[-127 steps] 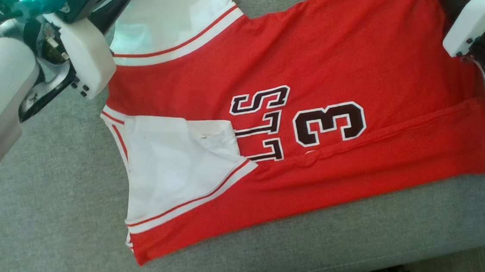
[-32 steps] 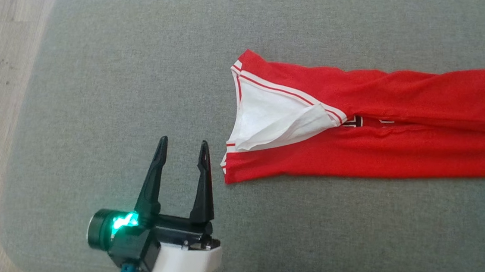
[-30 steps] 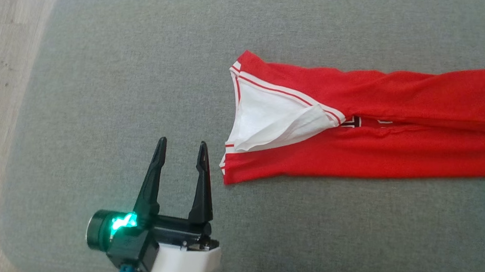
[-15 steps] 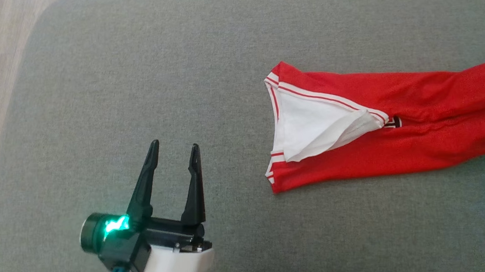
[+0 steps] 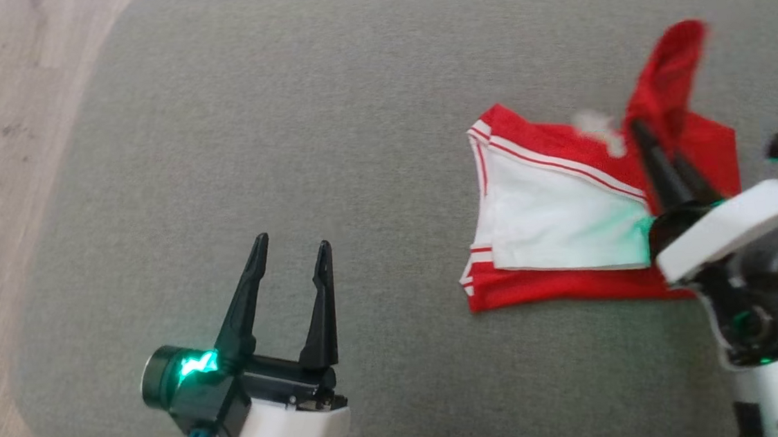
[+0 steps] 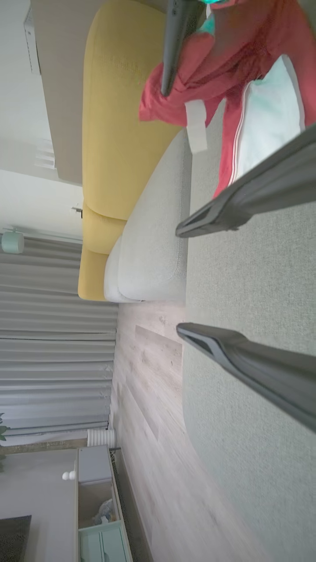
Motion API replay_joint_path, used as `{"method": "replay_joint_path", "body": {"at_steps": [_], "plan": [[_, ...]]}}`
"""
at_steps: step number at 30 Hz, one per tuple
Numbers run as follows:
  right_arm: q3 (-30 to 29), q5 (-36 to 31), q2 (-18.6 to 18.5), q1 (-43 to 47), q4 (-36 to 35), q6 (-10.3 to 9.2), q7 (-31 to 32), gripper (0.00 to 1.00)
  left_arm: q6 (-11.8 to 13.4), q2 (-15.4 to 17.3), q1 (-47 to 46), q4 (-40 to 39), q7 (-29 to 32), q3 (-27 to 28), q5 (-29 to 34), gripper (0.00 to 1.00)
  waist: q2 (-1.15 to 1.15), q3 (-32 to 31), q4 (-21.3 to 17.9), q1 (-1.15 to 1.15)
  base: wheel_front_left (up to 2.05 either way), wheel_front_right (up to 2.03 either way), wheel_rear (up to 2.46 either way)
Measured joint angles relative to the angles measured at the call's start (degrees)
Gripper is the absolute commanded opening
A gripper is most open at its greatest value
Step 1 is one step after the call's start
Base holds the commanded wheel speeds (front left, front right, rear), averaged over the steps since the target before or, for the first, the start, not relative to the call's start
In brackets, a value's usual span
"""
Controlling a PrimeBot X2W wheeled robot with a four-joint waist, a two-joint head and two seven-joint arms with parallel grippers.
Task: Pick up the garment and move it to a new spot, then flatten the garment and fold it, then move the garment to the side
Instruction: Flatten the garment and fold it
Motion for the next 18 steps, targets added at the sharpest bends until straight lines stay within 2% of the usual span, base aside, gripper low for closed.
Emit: {"method": "replay_joint_path", "body": {"at_steps": [4,5,6,9,13,18], "plan": [[6.6,-0.5,1.0,-0.6,4.9,0.0,-0.3,0.0,-0.3,-0.6,0.0,0.2,0.0,1.1,0.0,1.0,0.0,0.2,2.1,0.0,0.0,0.0,0.0],[8.1,-0.5,1.5,-0.7,6.1,0.0,-0.8,0.35,-0.3,-0.7,0.0,0.2,0.0,1.3,0.0,1.0,0.0,0.4,2.3,0.0,0.0,0.0,0.0],[9.8,-0.7,1.8,-0.6,7.5,0.0,-1.5,1.0,-0.3,-0.7,0.0,0.2,0.0,1.4,0.0,1.0,0.0,0.5,2.4,0.0,0.0,0.0,0.0],[13.3,-0.5,2.3,-0.7,11.0,0.0,-4.7,1.0,-0.5,-1.1,0.0,0.3,0.0,1.4,0.0,1.0,0.0,0.5,2.5,0.0,0.0,0.0,0.0],[16.4,2.9,2.3,-1.1,12.3,0.0,-10.6,1.0,-0.7,-1.2,0.0,0.6,0.0,1.4,0.0,1.0,0.0,0.0,2.0,0.01,0.0,0.0,0.0],[15.5,-0.3,1.9,-2.0,11.2,0.0,-18.9,1.0,-0.7,-1.2,0.1,1.0,0.0,2.0,-0.5,1.0,0.0,-1.9,0.5,0.0,0.0,0.0,0.0]]}}
